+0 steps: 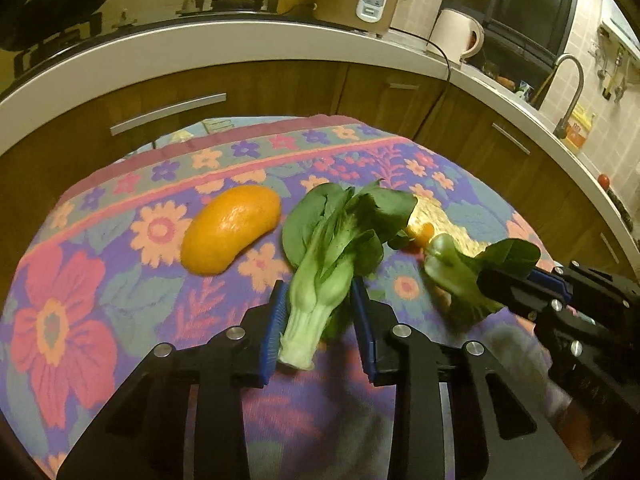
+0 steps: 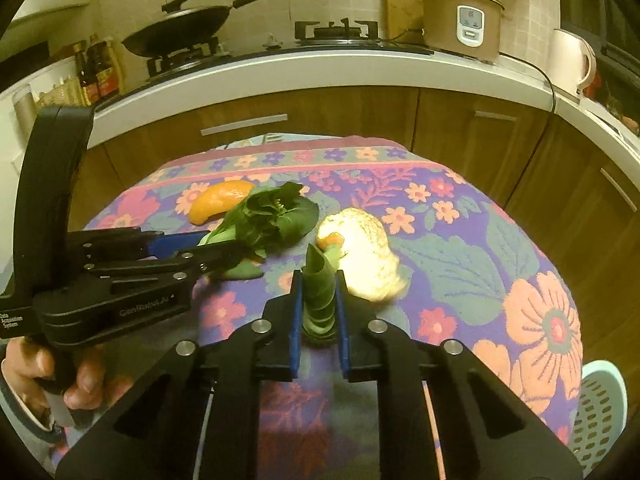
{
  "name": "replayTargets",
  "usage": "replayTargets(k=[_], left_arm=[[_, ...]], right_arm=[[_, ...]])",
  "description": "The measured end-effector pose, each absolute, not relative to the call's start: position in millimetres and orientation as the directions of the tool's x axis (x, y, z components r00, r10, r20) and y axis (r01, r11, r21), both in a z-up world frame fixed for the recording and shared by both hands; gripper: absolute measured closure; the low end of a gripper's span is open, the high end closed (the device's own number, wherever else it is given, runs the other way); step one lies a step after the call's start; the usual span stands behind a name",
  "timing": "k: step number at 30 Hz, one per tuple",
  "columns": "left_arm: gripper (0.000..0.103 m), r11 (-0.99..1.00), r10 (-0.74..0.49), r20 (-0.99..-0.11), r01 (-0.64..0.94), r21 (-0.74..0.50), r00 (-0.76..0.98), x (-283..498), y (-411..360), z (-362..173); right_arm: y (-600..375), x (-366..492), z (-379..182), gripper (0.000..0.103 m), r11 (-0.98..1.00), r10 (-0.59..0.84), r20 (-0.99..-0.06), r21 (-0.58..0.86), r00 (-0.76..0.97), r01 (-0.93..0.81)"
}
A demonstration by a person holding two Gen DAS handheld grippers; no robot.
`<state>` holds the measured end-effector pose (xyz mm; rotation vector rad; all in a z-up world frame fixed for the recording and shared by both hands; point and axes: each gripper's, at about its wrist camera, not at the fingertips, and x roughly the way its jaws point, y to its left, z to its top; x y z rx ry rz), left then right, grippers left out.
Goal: Collect trash
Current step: 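Grasp a bok choy stalk with the left gripper while the right grasps another bok choy piece, then carry the bok choy over the blue basket and open both grippers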
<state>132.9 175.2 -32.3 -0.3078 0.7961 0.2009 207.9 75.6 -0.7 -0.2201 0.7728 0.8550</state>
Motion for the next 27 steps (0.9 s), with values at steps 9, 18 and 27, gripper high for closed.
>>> replayTargets(k=[9,18,27], left_arm=[[0.073,0.919,0.049,-0.671,-0.296,-0.259,0.74,86.5,169.7,-11.1],[0.073,0.941,-0.026,-0.607,-0.186,-0.284,0.794,81.3,124.6,14.6],[0.073,0.965,-0.142,-0.571,-0.016,-0.262,0.809,110.1,34.3,22.7]], right_arm=[[39.8,168.7,14.4,0.092,0.581,0.69,-0.629,0.183,0.359,-0.793],[-17.0,154.2,27.0,0.092,0.656,0.663,-0.581,0.146,0.472,-0.741],[-103.9,154.6,31.7,0.092,0.785,0.541,-0.545,0.054,0.64,-0.617]])
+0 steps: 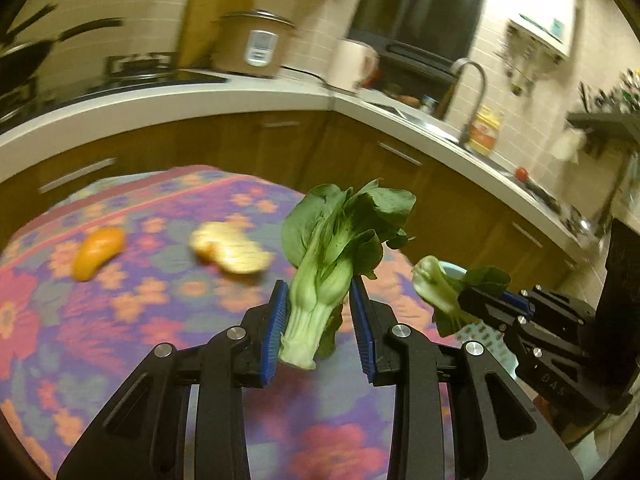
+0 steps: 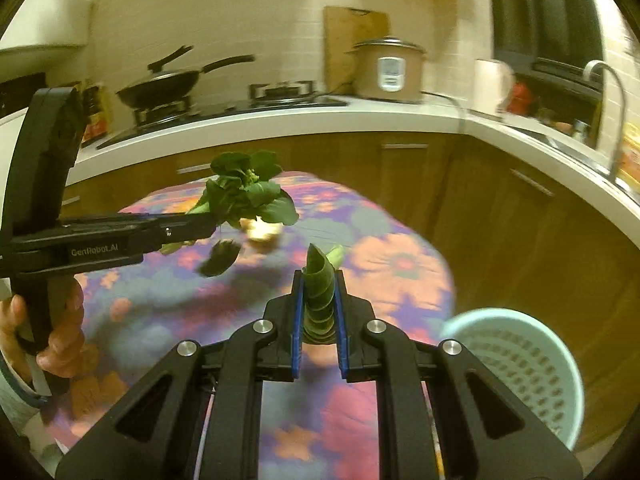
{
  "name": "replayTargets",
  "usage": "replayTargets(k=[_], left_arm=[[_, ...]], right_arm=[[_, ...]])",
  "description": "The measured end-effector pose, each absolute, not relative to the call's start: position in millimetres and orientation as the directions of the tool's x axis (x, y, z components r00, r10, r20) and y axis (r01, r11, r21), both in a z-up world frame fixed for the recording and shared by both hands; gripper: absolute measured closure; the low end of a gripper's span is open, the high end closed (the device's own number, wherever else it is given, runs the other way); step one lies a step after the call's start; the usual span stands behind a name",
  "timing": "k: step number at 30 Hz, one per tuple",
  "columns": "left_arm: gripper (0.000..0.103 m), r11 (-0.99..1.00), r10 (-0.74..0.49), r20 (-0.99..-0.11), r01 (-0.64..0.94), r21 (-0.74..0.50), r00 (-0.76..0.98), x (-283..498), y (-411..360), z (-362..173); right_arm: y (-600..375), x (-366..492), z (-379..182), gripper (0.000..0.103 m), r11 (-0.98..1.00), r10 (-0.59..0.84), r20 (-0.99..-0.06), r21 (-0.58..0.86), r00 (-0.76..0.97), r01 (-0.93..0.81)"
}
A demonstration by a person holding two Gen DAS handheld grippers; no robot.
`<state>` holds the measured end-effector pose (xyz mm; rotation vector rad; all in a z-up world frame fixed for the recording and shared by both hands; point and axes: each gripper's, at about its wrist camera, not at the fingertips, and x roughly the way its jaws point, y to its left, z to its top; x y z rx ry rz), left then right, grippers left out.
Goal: Collect trash
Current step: 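Carry the bok choy over the blue basket and open both grippers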
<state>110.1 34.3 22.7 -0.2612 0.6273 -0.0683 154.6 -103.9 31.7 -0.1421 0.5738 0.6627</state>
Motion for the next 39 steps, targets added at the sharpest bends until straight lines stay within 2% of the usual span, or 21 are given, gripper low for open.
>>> replayTargets(k=[9,14,30,35,38,39], left_arm=[[0.073,0.958,-0.276,-0.621,0.16,-0.237,0.734,159.1,-70.6,6.0],[0.073,0.958,-0.283,-0.652,0.18,-0.221,0.704,179.7,-112.0,-9.9],[0.071,0.955,-0.296,-0.706,0.211,-0.208,0.644,201.3,-149.1,-37.6],[0.066,0.957,-0.29,-0.711,0.216,-0.196,0.641,201.8,-152.1,-36.6],[0.054,0.956,-0.29,-0.705,0.218,-0.194,0.647,200.6,-151.6,-34.6],[0.054,0.957,-0.289,-0.703,0.22,-0.19,0.65,199.7,-151.8,-34.0]], right_arm=[[-198.0,173.5,16.2,0.092,0.889,0.423,-0.557,0.102,0.715,-0.447],[-232.6,182.4,-1.4,0.092,0.913,0.391,-0.579,0.15,0.715,-0.378],[-275.0,205.0,-47.5,0.092,0.943,0.332,-0.66,0.228,0.674,-0.242],[-278.0,207.2,-51.1,0.092,0.946,0.324,-0.67,0.232,0.668,-0.227],[-278.9,208.0,-51.9,0.091,0.947,0.321,-0.676,0.232,0.663,-0.222],[-279.2,208.1,-52.5,0.09,0.948,0.319,-0.68,0.232,0.661,-0.219]])
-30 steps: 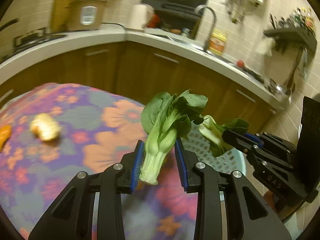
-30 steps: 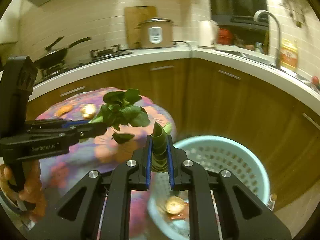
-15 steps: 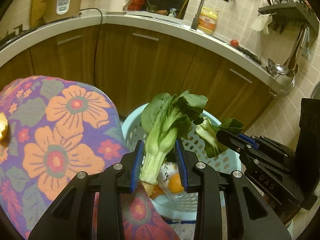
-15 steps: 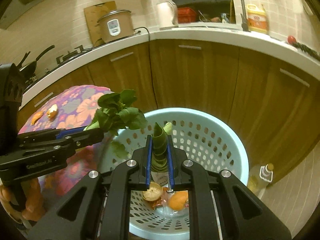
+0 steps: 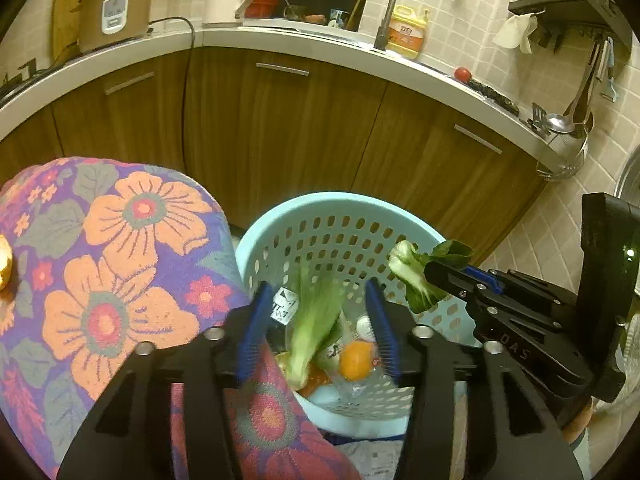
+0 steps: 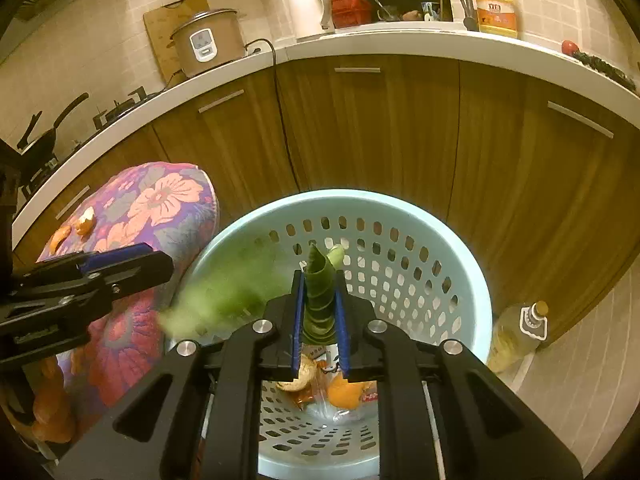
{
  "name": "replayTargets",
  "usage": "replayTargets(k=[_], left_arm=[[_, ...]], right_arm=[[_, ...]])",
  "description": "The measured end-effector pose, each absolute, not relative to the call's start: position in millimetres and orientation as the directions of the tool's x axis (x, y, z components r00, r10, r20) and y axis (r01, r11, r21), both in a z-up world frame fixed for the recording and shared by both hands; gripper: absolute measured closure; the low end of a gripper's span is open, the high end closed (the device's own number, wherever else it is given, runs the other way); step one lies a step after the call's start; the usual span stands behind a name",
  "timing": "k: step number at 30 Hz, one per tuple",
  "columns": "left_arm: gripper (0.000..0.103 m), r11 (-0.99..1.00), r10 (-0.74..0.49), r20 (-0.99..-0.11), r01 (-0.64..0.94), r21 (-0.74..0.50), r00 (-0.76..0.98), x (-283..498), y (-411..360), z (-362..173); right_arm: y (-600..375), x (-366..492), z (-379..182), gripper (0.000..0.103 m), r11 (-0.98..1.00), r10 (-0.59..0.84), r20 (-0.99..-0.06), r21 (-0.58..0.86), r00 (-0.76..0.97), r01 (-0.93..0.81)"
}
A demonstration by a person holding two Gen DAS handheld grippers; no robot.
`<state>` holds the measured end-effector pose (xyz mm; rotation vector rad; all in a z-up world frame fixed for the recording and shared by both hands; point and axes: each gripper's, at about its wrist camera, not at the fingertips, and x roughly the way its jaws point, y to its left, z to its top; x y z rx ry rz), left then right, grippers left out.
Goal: Collect trash
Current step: 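Carry the bok choy over the blue basket and open both grippers, then grasp the orange peel with the left gripper while the right grasps the pale peel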
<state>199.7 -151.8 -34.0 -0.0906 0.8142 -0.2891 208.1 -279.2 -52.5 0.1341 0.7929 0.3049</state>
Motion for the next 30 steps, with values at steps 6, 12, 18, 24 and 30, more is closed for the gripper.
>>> replayTargets(k=[6,12,18,24,30], left_arm=[[0.053,0.958,-0.284,-0.696,0.223,-0.18,0.659,195.6,-151.2,-29.6],[0.053,0.958,-0.286,-0.684,0.22,-0.185,0.671,189.0,-146.3,-22.8],[0.052,0.959,-0.285,-0.667,0.21,-0.192,0.689,180.3,-135.7,-14.2],[0.052,0.963,-0.269,-0.649,0.189,-0.191,0.712,169.9,-121.2,-4.7],[0.052,0.979,-0.194,-0.604,0.115,-0.167,0.773,150.5,-79.4,15.2]], right_arm=[[-279.0,206.7,-50.6,0.085,0.947,0.32,-0.688,0.23,0.651,-0.223],[-278.7,203.0,-46.4,0.081,0.947,0.32,-0.69,0.229,0.65,-0.224],[-272.0,198.1,-37.3,0.078,0.946,0.324,-0.686,0.215,0.651,-0.244],[-260.1,193.0,-23.4,0.06,0.942,0.335,-0.663,0.213,0.67,-0.26],[-214.9,185.5,9.4,0.06,0.908,0.414,-0.597,0.213,0.687,-0.362]])
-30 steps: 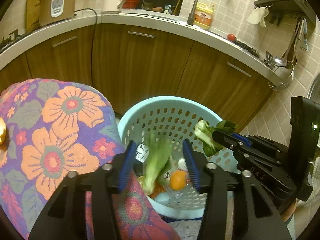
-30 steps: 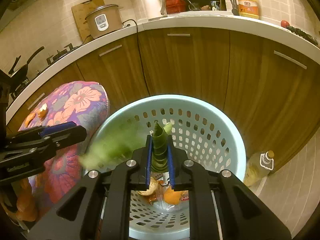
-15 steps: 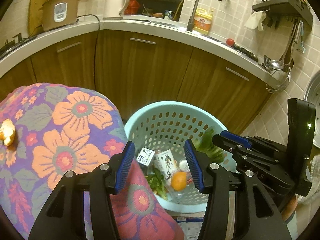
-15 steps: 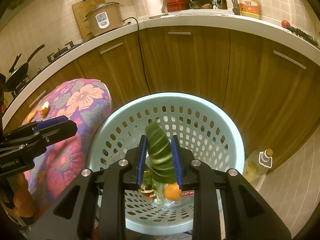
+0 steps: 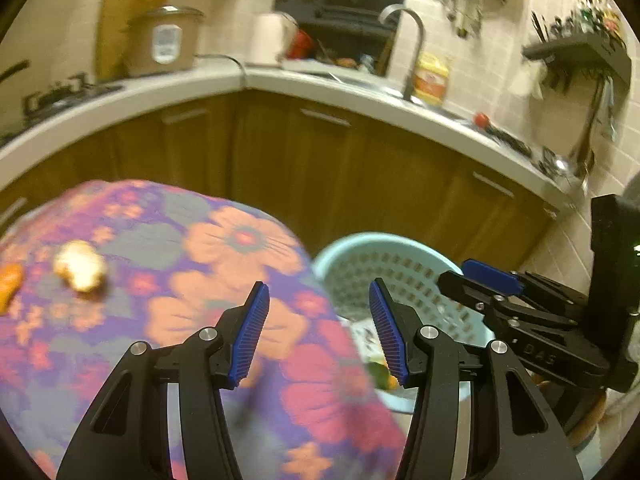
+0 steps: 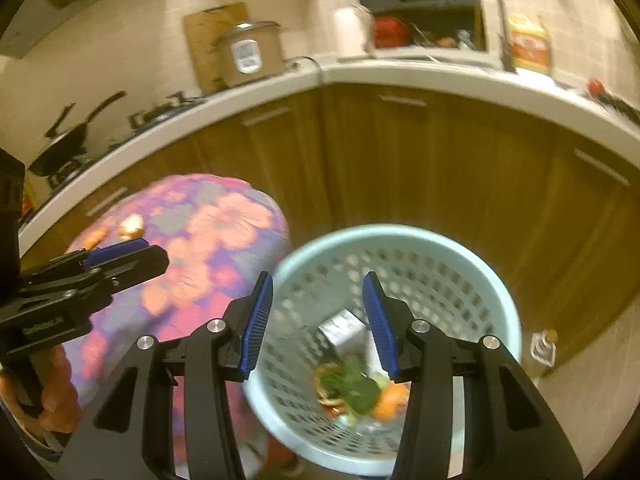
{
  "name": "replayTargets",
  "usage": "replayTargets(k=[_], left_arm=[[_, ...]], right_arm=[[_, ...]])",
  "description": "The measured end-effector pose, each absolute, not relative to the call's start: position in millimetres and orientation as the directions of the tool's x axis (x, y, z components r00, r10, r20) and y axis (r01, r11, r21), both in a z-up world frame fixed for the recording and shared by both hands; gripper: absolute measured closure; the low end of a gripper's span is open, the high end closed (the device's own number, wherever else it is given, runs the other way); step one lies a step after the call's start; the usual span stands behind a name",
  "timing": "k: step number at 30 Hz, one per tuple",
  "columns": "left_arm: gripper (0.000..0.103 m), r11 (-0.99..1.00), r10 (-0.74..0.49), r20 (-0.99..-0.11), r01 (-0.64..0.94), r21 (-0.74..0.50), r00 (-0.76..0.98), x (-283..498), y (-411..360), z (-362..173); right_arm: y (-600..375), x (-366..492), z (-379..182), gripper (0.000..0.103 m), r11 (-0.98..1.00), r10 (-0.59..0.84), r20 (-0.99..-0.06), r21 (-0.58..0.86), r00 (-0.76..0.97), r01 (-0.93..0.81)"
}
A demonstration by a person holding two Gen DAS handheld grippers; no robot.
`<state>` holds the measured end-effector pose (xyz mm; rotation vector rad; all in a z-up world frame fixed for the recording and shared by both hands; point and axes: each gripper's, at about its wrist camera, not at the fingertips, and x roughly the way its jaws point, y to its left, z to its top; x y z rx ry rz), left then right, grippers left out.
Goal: Collect trash
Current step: 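Grasp the orange peel with the left gripper while the right grasps the pale peel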
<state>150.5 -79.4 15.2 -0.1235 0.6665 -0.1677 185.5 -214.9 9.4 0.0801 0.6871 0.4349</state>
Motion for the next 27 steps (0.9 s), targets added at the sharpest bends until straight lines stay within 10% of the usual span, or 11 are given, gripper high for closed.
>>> replayTargets(k=[22,27], left_arm=[[0.042,0.907,0.122,-0.638,-0.346,-0.239,0.76,107.0,210.0,9.8],[0.042,0.896,0.081,-0.699,-0.359,-0.26,0.711,126.9,236.8,-9.9]], right_arm=[[59.8,229.7,4.7,0.058,0.702,0.59,-0.688,0.178,0.422,-0.69],[84.9,247.4,-10.4,0.04,0.714,0.542,-0.74,0.156,0.398,-0.683]])
